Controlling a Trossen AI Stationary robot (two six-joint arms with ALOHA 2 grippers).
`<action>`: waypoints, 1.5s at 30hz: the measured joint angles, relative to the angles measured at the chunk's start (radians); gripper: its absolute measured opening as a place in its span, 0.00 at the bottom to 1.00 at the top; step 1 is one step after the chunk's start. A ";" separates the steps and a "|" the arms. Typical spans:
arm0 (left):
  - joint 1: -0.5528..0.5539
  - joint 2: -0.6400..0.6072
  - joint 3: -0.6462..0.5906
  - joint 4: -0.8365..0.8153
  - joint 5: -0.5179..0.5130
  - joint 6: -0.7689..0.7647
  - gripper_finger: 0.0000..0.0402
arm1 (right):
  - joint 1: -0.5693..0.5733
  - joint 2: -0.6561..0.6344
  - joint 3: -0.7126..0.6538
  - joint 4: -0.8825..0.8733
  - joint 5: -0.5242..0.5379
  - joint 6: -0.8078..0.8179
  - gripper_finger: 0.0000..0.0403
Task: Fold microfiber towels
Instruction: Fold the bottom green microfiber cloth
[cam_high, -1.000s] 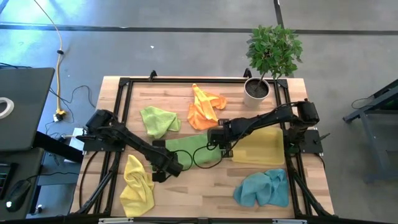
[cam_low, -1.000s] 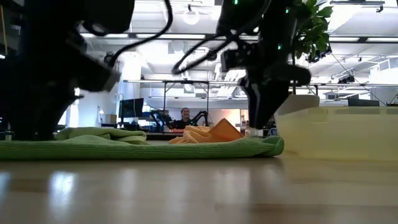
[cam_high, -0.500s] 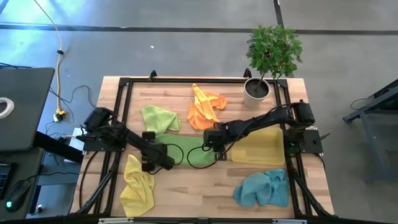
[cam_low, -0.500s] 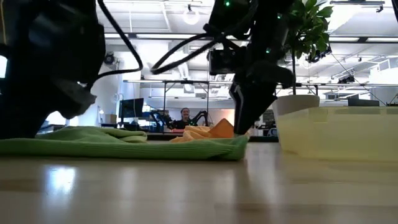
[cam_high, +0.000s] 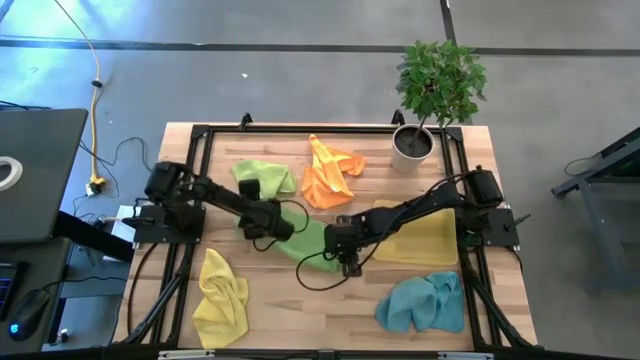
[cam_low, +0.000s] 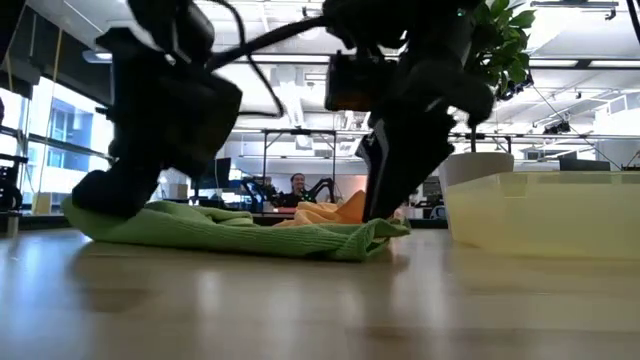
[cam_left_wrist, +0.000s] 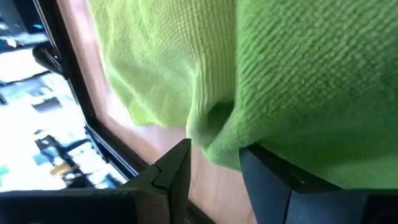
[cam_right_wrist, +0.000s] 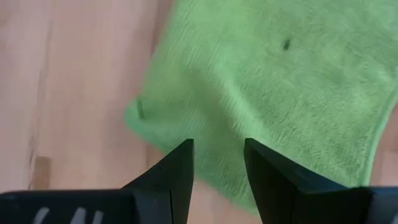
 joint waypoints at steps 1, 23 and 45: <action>0.006 -0.011 0.013 0.003 0.026 0.006 0.31 | 0.002 -0.005 0.002 -0.015 0.000 -0.007 0.33; -0.203 -0.102 0.093 0.446 0.395 -0.486 0.31 | -0.132 -0.012 -0.051 -0.050 0.017 -0.476 0.33; -0.190 -0.057 -0.008 0.231 0.302 -0.198 0.31 | -0.042 -0.011 -0.060 0.024 -0.155 -0.370 0.33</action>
